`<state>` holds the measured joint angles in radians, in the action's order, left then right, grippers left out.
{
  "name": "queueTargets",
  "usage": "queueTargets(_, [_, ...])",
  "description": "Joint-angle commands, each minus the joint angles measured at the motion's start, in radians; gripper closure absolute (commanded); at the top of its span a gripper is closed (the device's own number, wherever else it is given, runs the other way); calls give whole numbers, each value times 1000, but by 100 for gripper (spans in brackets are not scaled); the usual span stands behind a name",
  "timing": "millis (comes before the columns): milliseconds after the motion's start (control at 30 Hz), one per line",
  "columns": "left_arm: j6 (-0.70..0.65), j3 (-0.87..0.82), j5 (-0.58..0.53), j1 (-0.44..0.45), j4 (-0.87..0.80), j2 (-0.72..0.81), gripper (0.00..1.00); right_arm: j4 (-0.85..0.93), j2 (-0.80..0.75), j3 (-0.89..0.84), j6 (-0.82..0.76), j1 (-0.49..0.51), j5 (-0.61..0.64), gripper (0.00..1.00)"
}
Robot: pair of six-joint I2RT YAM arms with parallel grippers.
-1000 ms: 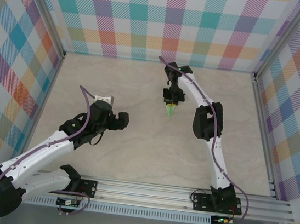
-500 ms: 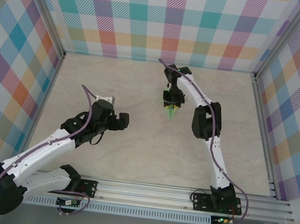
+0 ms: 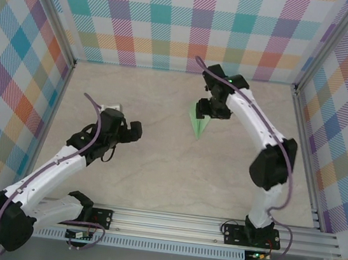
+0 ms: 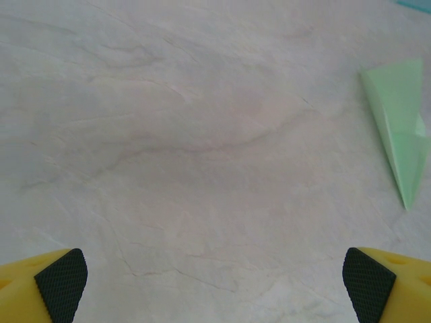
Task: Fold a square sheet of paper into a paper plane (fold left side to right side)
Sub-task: Reset both arms
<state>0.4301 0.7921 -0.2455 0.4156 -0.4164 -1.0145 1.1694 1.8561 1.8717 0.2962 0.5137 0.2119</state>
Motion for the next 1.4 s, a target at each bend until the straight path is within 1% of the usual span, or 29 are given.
queueTargets(0, [11, 1, 0, -130, 72, -11, 0, -178, -185, -220, -50, -14, 140, 18])
queueTargets(33, [13, -7, -2, -171, 87, -19, 0, -228, -242, -293, -63, -23, 159, 14])
queueTargets(100, [31, -17, -17, -264, 110, -42, 0, -343, -377, -462, -75, -61, 189, 4])
queueTargets(133, [33, -22, -41, -292, 124, -52, 0, -397, -425, -531, -74, -81, 196, 0])
queueTargets(167, [35, -29, -88, -314, 131, -65, 0, -469, -487, -621, -70, -115, 200, 0])
queueTargets(200, [28, -42, -149, -324, 179, -76, 0, -545, -544, -707, -62, -149, 205, 0])
queueTargets(300, [-38, -108, -295, -327, 324, -109, 0, -773, -660, -937, -50, -269, 205, 0])
queueTargets(367, [-87, -141, -340, -326, 393, -140, 0, -935, -691, -1079, -78, -328, 196, 0])
queueTargets(433, [-130, -146, -358, -327, 418, -183, 0, -1105, -682, -1198, -114, -359, 196, 0])
queueTargets(533, [-216, -180, -337, -325, 530, -251, 0, -1300, -595, -1280, -148, -382, 179, 0])
queueTargets(600, [-259, -226, -298, -327, 644, -296, 0, -1424, -519, -1308, -167, -383, 164, 0])
queueTargets(667, [-293, -272, -237, -326, 781, -344, 0, -1575, -452, -1336, -202, -383, 138, 0])
queueTargets(733, [-307, -312, -184, -327, 906, -386, 0, -1620, -410, -1319, -261, -385, 101, 0])
queueTargets(800, [-346, -320, -109, -326, 964, -402, 0, -1701, -379, -1325, -314, -385, 71, 0])
queueTargets(867, [-380, -333, -62, -325, 1011, -405, 0, -1782, -344, -1346, -320, -402, 30, 0])
queueTargets(900, [-396, -351, -36, -326, 1055, -410, 0, -1759, -349, -1348, -311, -407, 21, 0])
queueTargets(967, [-410, -418, -16, -326, 1225, -457, 0, -1844, -368, -1394, -303, -429, -32, 0])
queueTargets(1033, [-424, -447, 13, -327, 1348, -537, 0, -1914, -376, -1444, -300, -452, -94, 0])
queueTargets(1067, [-435, -436, 31, -326, 1364, -554, 0, -1955, -365, -1463, -296, -465, -128, 0])
queueTargets(1100, [-436, -411, 58, -327, 1274, -533, 0, -1992, -337, -1474, -295, -473, -150, 0])
queueTargets(1133, [-454, -399, 85, -327, 1274, -549, 0, -2044, -316, -1477, -291, -477, -154, 0])
queueTargets(1167, [-461, -380, 102, -327, 1239, -549, 0, -1964, -335, -1458, -287, -488, -177, 0])
queueTargets(1200, [-459, -375, 110, -330, 1221, -548, 0, -1996, -322, -1461, -282, -501, -203, 0])
queueTargets(1233, [-458, -376, 116, -334, 1234, -552, 0, -1957, -333, -1453, -279, -507, -214, 0])
queueTargets(1267, [-456, -373, 117, -335, 1226, -550, 0, -1984, -325, -1457, -280, -508, -215, 0])
queueTargets(1300, [-455, -374, 120, -335, 1225, -551, 0, -1959, -330, -1454, -279, -508, -215, 0])
queueTargets(1367, [-456, -374, 121, -337, 1225, -550, 0, -1968, -331, -1455, -282, -507, -215, 0])
